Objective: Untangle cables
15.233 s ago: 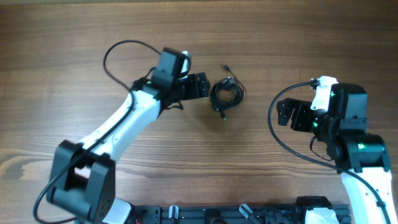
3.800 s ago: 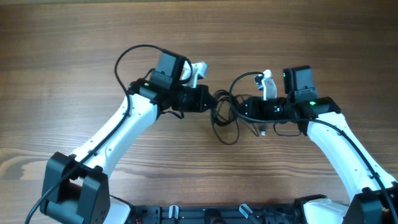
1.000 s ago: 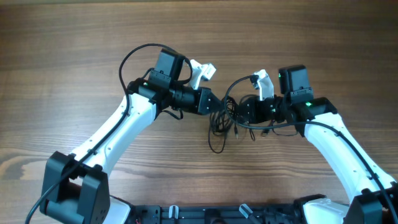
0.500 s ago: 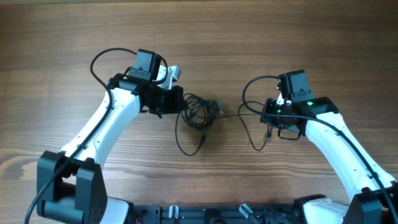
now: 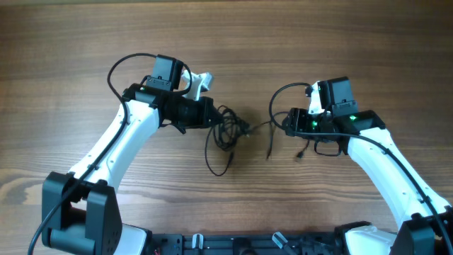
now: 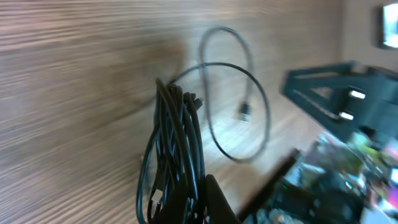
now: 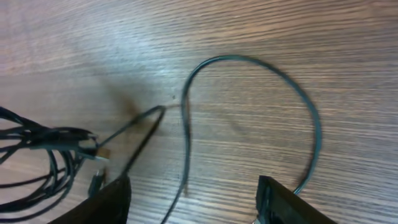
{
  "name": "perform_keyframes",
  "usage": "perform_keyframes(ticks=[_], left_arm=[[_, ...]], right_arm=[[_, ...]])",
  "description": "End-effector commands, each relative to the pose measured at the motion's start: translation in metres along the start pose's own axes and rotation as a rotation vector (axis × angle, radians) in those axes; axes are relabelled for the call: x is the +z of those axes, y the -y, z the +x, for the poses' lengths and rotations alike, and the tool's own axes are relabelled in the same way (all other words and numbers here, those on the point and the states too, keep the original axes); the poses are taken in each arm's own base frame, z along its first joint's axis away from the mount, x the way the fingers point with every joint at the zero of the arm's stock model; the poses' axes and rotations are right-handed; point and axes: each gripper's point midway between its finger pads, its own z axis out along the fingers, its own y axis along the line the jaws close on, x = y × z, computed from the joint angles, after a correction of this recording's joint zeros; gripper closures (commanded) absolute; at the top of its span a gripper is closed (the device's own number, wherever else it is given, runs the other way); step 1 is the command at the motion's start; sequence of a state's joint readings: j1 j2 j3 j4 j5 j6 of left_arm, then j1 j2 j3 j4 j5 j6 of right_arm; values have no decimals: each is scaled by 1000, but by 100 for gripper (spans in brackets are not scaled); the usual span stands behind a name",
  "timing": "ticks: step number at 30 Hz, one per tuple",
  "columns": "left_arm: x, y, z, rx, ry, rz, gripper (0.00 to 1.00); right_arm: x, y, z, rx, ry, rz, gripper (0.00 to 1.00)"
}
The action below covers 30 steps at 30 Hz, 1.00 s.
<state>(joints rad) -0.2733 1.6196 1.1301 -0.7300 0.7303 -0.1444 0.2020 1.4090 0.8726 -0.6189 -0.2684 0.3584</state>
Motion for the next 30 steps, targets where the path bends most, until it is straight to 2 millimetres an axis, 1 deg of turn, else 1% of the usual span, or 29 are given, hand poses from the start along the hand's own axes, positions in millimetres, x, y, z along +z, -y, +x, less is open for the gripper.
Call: perform_keyframes(ticks=[1,2,3,4,5,6,7,10,13,14,17,19,25,30], left_arm=[[-10,42,5,147,-14,232,96],[-11,46,6,168,-15,256,96],[-11,46,6,174,-14,255,96],[-11,45,6,174,-13,249,91],[-10,43,6,173,-11,237,79],[-10,39,5,171,-10,217,51],[-9,35,5,167,-10,191,42],[-7,19,7,146,-18,99,41],[-6,5,9,130,-24,19,45],[-6,-9,9,97,-22,-59,46],[-9,-34,5,16,2,-208,49],[-10,-35,5,-3,5,-216,50],[-5,-28,12,4,-25,-197,49],[-4,-27,15,0,-34,-198,50]], right_arm=[[2,-16,6,-74,-32,-93,32],[1,-22,7,-102,-36,-128,32],[1,-24,6,-105,-36,-140,32],[1,-24,6,-103,-35,-140,32],[1,-24,6,-101,-35,-140,32],[1,-24,6,-102,-33,-141,32],[1,-24,5,-102,-32,-141,32],[1,-24,5,-102,-32,-141,32],[1,-24,5,-102,-32,-141,32],[1,-24,5,-103,-32,-141,32],[1,-24,5,-102,-32,-140,32],[1,-23,5,-103,-31,-136,32],[1,-22,5,-102,-28,-126,32],[1,-21,5,-101,-30,-126,32]])
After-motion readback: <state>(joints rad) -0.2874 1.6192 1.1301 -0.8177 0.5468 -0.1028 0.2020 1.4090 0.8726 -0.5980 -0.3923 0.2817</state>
